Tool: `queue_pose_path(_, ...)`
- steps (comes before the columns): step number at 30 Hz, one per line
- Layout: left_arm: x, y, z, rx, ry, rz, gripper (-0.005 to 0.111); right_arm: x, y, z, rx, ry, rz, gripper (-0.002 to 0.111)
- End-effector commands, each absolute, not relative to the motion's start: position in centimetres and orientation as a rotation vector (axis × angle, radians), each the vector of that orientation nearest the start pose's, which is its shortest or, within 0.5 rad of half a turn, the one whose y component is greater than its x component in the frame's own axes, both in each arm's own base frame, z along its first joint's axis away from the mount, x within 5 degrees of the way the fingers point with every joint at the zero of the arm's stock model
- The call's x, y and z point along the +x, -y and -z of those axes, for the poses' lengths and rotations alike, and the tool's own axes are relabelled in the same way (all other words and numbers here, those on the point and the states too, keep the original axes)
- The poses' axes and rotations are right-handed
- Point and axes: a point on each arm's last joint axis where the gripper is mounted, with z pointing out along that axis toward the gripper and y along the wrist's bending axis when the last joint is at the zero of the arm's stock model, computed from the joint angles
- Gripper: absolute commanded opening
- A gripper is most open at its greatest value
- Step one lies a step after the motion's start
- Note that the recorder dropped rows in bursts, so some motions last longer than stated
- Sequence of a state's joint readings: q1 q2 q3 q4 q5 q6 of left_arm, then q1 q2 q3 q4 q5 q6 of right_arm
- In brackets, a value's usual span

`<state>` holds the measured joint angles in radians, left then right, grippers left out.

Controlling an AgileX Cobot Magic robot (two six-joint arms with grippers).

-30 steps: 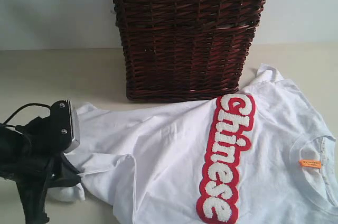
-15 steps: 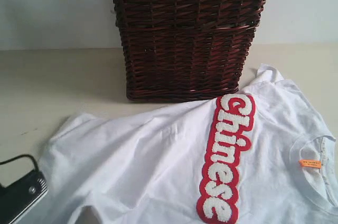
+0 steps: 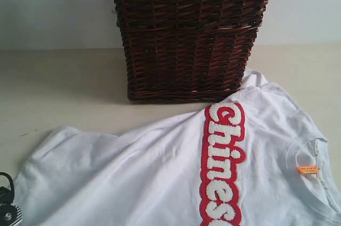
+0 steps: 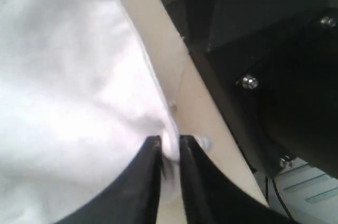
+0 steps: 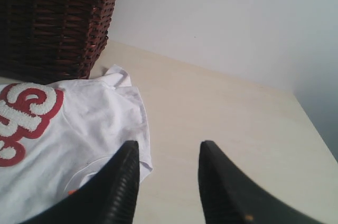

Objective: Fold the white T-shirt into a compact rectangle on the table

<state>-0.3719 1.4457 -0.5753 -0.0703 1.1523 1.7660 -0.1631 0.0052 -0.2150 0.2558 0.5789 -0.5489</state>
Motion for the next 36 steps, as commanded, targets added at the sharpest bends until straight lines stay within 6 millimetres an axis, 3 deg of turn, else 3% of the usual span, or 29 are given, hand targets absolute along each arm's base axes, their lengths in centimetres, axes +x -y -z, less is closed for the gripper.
queue_pose_path(1, 15.4, 7.0, -16.1, -2.512, 1.551, -0.394, 0.047, 3.9, -0.6, -23.4, -0.249, -1.816, 0.219, 0.037)
queue_pose_path(4, 15.4, 7.5, -16.0, -2.478, 1.671, -0.429, 0.079, 3.9, -0.6, -23.4, -0.249, -1.816, 0.219, 0.037)
queue_pose_path(7, 15.4, 7.9, -16.1, -2.468, 1.716, -0.470, 0.092, 3.9, -0.6, -23.4, -0.249, -1.816, 0.219, 0.037)
queue_pose_path(11, 16.2, 8.3, -15.9, -2.522, 1.803, -0.408, 0.092, 3.9, -0.6, -23.4, -0.249, -1.816, 0.219, 0.037)
queue_pose_path(17, 20.3, 9.3, -15.9, -2.762, 2.110, 0.054, 0.086, 3.9, -0.6, -23.4, -0.249, -1.816, 0.219, 0.037)
queue_pose_path(21, 23.3, 10.1, -15.8, -2.643, 2.612, 0.261, 0.060, 3.9, -0.6, -23.4, -0.249, -1.816, 0.219, 0.037)
queue_pose_path(23, 24.3, 10.5, -15.6, -2.518, 2.784, 0.221, 0.044, 3.9, -0.6, -23.4, -0.249, -1.816, 0.219, 0.037)
queue_pose_path(26, 25.7, 11.2, -15.7, -2.419, 2.911, 0.138, 0.020, 3.9, -0.6, -23.4, -0.249, -1.816, 0.219, 0.037)
queue_pose_path(28, 26.9, 11.8, -16.0, -2.390, 2.964, 0.097, 0.012, 3.9, -0.6, -23.4, -0.249, -1.816, 0.219, 0.037)
queue_pose_path(30, 27.9, 12.4, -16.3, -2.397, 2.980, 0.069, 0.013, 3.9, -0.6, -23.4, -0.249, -1.816, 0.219, 0.037)
queue_pose_path(32, 28.8, 12.7, -16.6, -2.410, 2.990, 0.078, 0.024, 3.9, -0.6, -23.4, -0.249, -1.816, 0.219, 0.037)
queue_pose_path(36, 30.5, 13.4, -16.4, -2.489, 2.936, 0.119, 0.055, 3.9, -0.6, -23.4, -0.249, -1.816, 0.219, 0.037)
